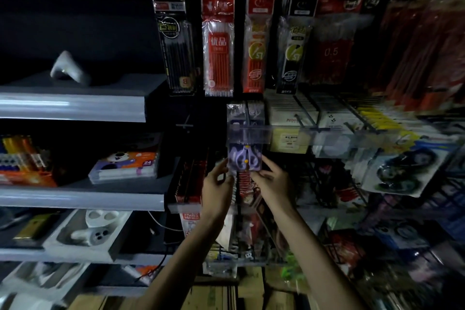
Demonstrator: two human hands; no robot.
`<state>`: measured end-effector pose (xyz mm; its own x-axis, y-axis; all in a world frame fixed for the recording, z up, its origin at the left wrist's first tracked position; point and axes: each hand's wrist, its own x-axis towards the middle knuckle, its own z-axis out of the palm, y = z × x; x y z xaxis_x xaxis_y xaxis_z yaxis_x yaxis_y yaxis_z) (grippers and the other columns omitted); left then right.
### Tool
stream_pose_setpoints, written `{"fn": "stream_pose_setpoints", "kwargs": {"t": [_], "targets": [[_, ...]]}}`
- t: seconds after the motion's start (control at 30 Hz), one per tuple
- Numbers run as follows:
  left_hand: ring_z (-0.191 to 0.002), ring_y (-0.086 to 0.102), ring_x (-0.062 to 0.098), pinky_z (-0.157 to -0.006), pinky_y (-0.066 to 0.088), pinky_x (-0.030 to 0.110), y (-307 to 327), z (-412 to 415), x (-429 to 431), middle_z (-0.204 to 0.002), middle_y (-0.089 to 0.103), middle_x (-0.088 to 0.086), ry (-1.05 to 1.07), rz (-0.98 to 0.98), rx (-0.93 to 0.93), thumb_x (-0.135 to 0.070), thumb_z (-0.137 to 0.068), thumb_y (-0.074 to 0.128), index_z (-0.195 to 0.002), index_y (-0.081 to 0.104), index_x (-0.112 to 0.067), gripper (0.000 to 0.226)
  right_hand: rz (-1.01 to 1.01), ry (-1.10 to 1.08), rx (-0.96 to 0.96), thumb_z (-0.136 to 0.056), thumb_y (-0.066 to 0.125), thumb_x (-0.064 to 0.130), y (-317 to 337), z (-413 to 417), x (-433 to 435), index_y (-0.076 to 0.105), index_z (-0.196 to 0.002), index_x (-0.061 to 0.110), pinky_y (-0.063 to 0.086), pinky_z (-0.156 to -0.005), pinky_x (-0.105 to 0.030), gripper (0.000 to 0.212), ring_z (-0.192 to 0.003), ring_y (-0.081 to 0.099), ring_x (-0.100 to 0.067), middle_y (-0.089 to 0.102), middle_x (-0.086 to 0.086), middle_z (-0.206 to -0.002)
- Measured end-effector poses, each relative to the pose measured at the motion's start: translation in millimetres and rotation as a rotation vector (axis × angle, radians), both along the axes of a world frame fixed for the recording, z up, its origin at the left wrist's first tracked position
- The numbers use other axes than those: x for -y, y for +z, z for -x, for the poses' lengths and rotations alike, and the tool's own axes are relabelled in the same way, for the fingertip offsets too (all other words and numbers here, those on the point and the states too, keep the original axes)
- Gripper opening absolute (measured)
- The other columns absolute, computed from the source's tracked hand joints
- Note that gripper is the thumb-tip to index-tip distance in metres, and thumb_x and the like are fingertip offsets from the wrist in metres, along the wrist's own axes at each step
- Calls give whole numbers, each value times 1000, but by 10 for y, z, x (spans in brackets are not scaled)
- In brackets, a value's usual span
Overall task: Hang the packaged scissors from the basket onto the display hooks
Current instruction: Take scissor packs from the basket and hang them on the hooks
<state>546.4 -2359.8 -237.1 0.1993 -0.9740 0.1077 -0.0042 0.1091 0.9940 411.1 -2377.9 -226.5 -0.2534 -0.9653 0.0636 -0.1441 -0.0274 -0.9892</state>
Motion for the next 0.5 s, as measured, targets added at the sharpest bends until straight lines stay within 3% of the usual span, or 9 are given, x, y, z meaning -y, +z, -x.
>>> {"fn": "stream_pose_setpoints", "kwargs": {"t": [0.07, 0.17, 0.23, 0.3, 0.4, 0.5], "targets": [[-118, 68, 16, -89, 57, 33, -17, 7, 53, -131, 72, 5, 12, 7, 18, -5, -102, 59, -142, 63, -25, 45, -16, 2, -15, -87, 77, 11, 13, 15, 29, 62, -140, 25, 48, -62, -10, 57, -79, 69, -4, 71, 3, -91], [-104, 72, 14, -85, 59, 31, -40, -4, 106, -131, 71, 2, 22, -1, 48, -4, -103, 59, -145, 60, -19, 45, -30, 7, -11, -89, 76, 11, 25, 32, 43, 60, -141, 24, 46, -57, -5, 56, -79, 66, -1, 70, -2, -98], [-113, 68, 16, -96, 58, 34, -70, -5, 111, -136, 68, 3, 20, -33, 55, -7, -103, 59, -147, 58, -18, 45, -55, 9, -32, -89, 77, 15, 12, 35, 45, 60, -141, 26, 48, -61, -11, 56, -81, 67, -2, 73, -3, -104], [-128, 63, 20, -109, 53, 49, -117, -5, 101, -143, 64, 3, 6, -70, 55, -14, -103, 61, -149, 57, -19, 46, -77, 18, -32, -89, 77, 15, -5, 38, 46, 60, -141, 24, 48, -64, -14, 56, -84, 68, -8, 73, -7, -111], [-132, 61, 21, -111, 50, 53, -140, -8, 110, -146, 62, 2, -8, -78, 60, -15, -101, 61, -150, 56, -19, 49, -84, 25, -29, -89, 76, 13, -9, 48, 77, 60, -141, 21, 47, -67, -16, 56, -93, 69, -16, 72, -11, -116], [-129, 62, 20, -109, 53, 49, -80, -3, 120, -146, 62, 4, -5, -67, 85, -10, -102, 61, -151, 54, -15, 49, -99, 18, -30, -87, 78, 16, 13, 47, 106, 60, -141, 21, 49, -72, -20, 56, -93, 70, -15, 71, -5, -106]]}}
